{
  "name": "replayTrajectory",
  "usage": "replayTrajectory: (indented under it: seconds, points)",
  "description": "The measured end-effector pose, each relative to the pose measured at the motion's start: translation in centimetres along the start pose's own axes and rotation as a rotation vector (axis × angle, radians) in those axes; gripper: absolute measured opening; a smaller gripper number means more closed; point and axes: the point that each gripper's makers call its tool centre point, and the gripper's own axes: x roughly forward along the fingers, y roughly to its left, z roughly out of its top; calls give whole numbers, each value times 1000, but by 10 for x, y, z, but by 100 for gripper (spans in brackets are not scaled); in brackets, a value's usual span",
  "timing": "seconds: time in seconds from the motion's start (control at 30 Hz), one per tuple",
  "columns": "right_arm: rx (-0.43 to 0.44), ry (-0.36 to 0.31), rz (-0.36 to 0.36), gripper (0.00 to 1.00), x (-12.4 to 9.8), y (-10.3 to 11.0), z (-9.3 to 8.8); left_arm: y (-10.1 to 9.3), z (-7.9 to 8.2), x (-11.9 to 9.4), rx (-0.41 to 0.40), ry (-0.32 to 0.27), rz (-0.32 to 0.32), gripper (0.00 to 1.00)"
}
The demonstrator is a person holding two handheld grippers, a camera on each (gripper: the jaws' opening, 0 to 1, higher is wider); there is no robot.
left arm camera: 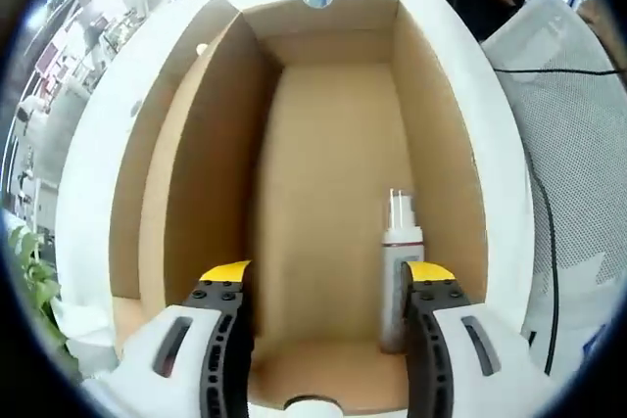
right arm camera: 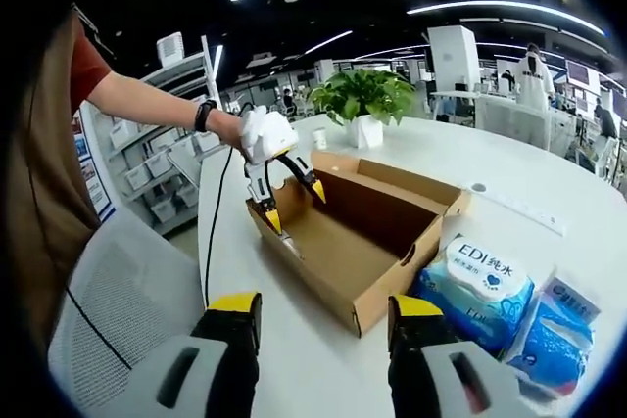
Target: Operate the shoe box by opening the lid, removing the specified soft item, and placing it in the target area until the item is outside and the box remains undamaged.
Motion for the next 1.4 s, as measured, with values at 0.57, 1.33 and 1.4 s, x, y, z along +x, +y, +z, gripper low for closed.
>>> replayTrajectory:
  seconds: [0.57, 1.33, 1.4]
  points:
    - [18, 4, -20, 49, -6, 0, -4, -10, -6, 13, 42, 26, -46, 58]
    - [51, 17, -25, 45, -6, 1, -13, -25, -8, 20, 65, -9, -83, 19]
    - [54, 13, -22, 45, -5, 2, -11, -24, -5, 15, 43, -32, -81, 19]
